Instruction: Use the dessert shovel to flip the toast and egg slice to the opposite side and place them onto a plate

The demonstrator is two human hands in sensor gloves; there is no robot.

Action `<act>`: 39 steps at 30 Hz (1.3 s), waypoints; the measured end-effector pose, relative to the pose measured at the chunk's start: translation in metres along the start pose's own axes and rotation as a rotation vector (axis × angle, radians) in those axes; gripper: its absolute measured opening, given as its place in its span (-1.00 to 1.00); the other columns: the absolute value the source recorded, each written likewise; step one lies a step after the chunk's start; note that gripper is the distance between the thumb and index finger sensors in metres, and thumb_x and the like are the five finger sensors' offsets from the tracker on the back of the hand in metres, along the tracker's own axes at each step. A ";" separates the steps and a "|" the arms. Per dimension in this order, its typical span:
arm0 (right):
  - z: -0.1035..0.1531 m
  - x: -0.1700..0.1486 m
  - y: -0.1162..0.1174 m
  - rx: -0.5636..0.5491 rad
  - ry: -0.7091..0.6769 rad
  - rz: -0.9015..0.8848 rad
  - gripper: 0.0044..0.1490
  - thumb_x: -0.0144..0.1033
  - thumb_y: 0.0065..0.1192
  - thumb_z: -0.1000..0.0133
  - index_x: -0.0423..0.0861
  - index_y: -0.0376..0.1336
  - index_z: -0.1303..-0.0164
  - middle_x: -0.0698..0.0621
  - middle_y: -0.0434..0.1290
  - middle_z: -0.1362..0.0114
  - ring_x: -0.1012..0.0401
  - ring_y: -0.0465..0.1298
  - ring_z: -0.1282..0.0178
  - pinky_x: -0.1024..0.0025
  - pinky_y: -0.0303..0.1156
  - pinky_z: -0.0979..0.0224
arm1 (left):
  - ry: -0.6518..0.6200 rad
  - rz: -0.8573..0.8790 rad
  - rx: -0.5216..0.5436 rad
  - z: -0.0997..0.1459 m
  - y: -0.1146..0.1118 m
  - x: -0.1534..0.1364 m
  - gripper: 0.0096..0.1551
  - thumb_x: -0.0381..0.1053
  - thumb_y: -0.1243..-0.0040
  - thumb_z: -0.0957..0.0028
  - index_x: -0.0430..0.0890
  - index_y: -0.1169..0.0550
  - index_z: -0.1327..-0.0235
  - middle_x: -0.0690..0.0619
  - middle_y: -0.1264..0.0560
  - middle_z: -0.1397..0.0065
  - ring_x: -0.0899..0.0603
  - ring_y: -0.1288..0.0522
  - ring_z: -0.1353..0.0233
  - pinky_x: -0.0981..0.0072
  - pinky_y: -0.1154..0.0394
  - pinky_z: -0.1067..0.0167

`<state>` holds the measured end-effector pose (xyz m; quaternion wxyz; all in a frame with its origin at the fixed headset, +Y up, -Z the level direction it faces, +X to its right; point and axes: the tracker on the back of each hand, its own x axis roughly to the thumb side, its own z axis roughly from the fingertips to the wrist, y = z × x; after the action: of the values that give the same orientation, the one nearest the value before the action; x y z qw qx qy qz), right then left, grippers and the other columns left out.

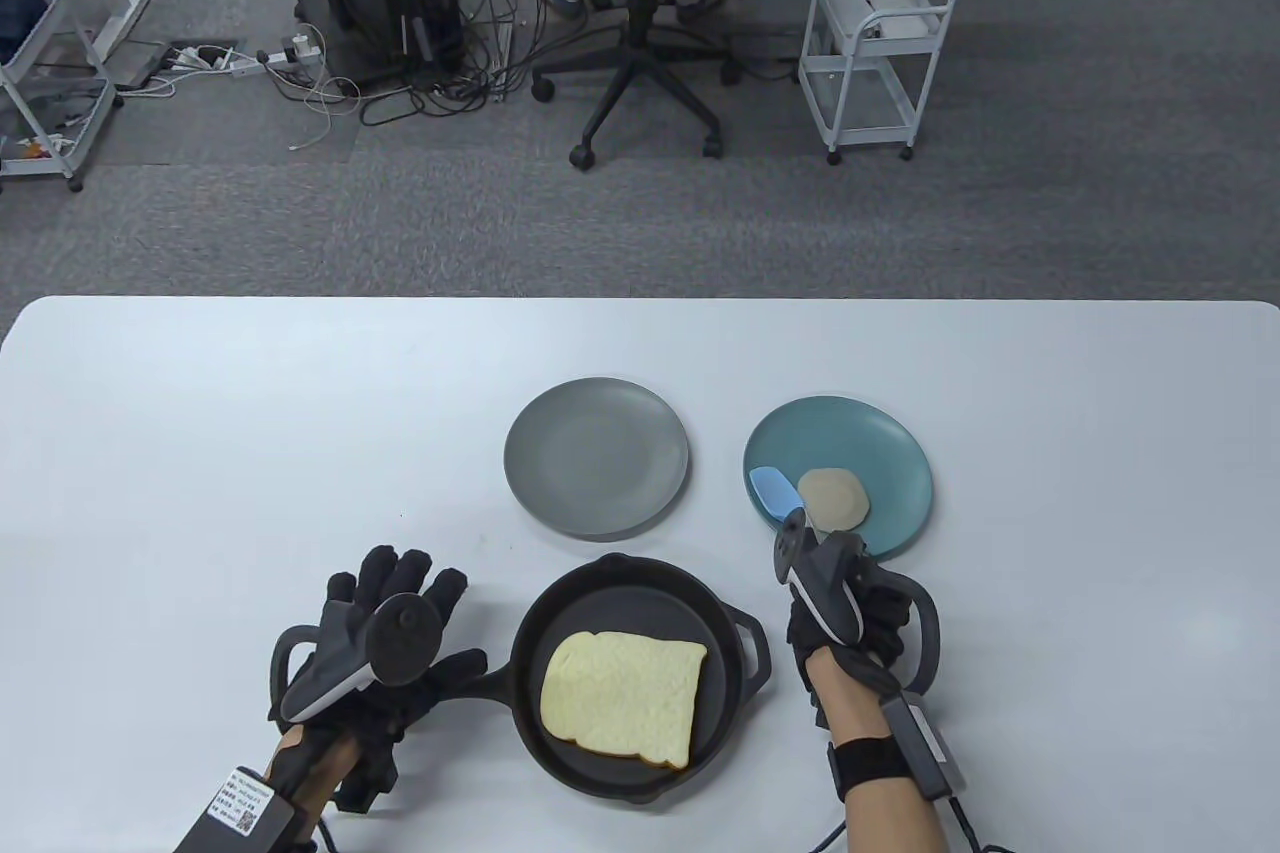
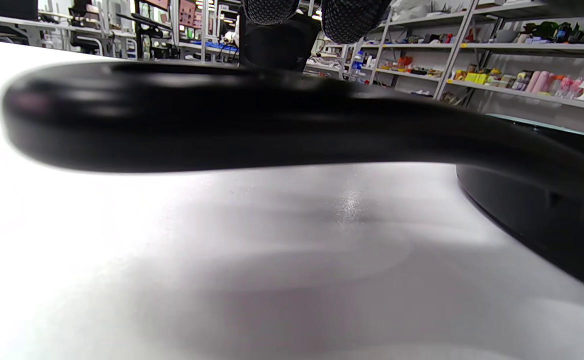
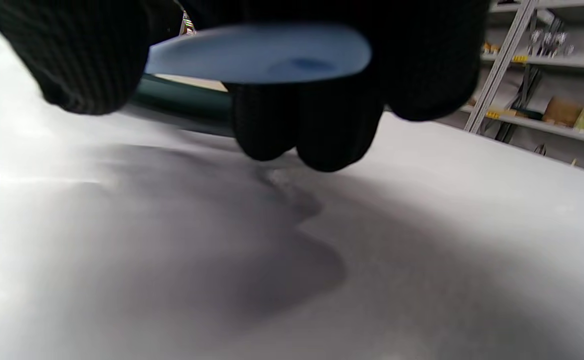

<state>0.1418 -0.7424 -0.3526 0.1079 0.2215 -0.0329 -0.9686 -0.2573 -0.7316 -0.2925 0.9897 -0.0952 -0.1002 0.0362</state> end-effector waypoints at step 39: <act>0.078 -0.064 -0.056 -0.298 -0.441 -0.606 -0.36 0.20 0.43 0.09 0.00 0.50 -0.05 0.20 0.72 0.30 0.27 0.70 0.46 0.29 0.63 0.27 | 0.003 -0.009 0.044 0.006 0.008 0.001 0.15 0.57 0.16 0.37 0.15 -0.14 -0.59 -0.10 0.02 -0.77 -0.42 0.18 -0.72 -0.41 0.19 -0.55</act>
<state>0.1533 -0.6719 -0.2620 -0.1614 -0.0102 0.1523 -0.9750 -0.2580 -0.7231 -0.2884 0.9919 -0.0728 -0.0982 0.0337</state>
